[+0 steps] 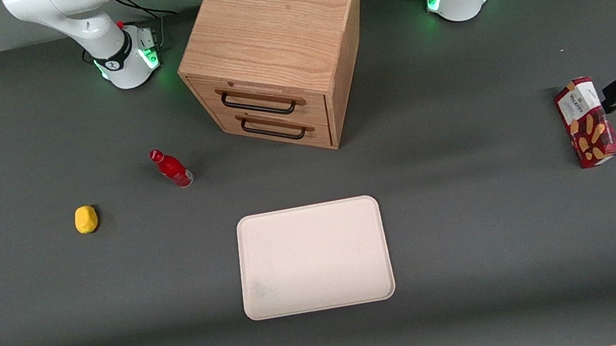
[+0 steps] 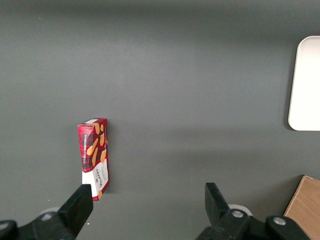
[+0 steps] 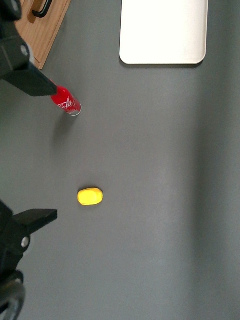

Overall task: Place coke bottle on tray
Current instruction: 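Move the right gripper toward the red Coca-Cola bottle, then lower the open right gripper around the red bottle, then close the right gripper on the bottle and lift it, then carry the held bottle with the right gripper over the white tray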

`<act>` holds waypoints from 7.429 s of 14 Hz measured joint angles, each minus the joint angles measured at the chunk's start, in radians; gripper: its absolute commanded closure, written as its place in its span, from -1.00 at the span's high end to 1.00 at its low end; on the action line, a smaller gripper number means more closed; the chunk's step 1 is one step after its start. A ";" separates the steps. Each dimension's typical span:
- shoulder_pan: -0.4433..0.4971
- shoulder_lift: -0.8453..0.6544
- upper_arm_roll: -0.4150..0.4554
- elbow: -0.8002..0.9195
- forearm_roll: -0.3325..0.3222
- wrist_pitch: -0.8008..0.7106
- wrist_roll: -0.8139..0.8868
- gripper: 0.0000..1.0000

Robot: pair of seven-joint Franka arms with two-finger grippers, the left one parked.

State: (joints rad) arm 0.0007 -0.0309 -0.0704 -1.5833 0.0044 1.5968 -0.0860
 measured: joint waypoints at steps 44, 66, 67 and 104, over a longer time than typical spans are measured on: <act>0.506 -0.264 -0.050 -0.813 -0.068 0.510 0.472 1.00; 0.504 -0.171 -0.099 -1.016 -0.097 0.857 0.468 -0.71; 0.504 -0.171 -0.104 -1.016 -0.097 0.856 0.468 -0.78; 0.512 0.555 -0.093 0.523 0.052 -0.025 0.617 -1.00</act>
State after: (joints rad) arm 0.5122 0.5242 -0.1637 -1.0607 0.0565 1.5713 0.5307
